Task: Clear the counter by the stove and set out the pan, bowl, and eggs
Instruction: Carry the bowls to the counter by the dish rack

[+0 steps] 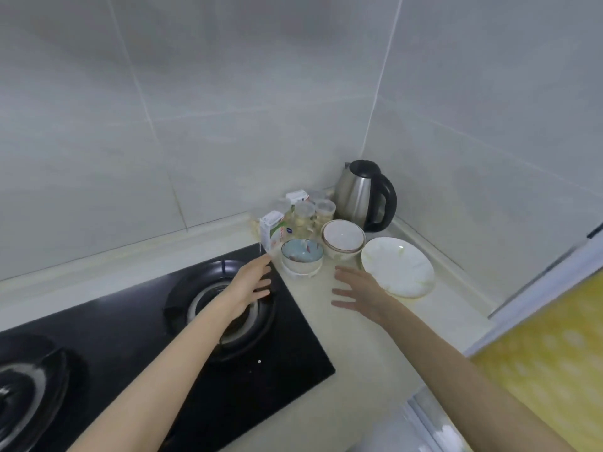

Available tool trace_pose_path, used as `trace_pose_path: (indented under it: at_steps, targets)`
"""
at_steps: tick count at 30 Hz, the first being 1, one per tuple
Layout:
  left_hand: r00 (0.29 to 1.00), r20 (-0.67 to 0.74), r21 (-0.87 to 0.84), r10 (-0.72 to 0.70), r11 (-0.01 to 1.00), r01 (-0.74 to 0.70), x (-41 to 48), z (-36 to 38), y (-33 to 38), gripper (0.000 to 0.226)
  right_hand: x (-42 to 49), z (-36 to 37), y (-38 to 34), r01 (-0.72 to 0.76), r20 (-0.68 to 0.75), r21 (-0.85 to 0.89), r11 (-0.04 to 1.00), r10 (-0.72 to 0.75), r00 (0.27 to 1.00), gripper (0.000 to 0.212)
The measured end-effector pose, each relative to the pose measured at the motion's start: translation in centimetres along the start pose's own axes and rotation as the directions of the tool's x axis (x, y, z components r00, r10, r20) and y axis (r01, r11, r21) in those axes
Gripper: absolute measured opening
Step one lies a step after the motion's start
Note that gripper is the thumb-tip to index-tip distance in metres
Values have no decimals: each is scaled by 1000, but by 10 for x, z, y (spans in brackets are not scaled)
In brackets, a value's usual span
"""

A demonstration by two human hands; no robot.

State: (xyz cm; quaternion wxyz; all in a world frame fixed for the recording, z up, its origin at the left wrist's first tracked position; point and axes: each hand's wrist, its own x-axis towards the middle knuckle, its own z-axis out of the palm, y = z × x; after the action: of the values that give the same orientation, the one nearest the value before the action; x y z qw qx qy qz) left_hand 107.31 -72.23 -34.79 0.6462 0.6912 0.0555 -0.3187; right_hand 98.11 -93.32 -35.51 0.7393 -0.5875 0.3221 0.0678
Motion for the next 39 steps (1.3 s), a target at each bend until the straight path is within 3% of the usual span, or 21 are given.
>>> trace_pose_path:
  at_steps: [5, 11, 15, 19, 25, 30, 37, 39]
  targets:
    - [993, -86, -79, -86, 994, 79, 50, 10, 2, 58, 74, -12, -5, -180, 109, 135, 974, 166, 980, 17]
    - [983, -128, -112, -129, 987, 115, 91, 38, 9, 55, 132, -13, -12, -319, 169, 42, 947, 308, 936, 13]
    - [974, -166, -154, -154, 980, 128, 117, 53, 7, 45, 158, -14, -16, -324, 194, -53, 944, 328, 924, 27]
    - [963, -166, -237, -214, 956, 171, 132, 56, -2, 55, 174, -14, -16, -313, 197, -114, 943, 330, 923, 37]
    - [951, -184, -343, -248, 923, 174, 135, 57, -6, 62, 178, -14, -16, -309, 262, -88, 947, 321, 910, 19]
    - [964, -146, -327, -221, 931, 164, 122, 55, -8, 66, 172, -19, -16, -269, 309, -82, 960, 281, 909, 11]
    - [965, -243, -291, -98, 956, 24, 89, 57, -7, 69, 154, -19, -33, -186, 374, -120, 975, 218, 901, 22]
    - [960, -273, -275, -67, 961, -11, 73, 56, -3, 67, 146, -17, -41, -153, 386, -143, 978, 198, 901, 16]
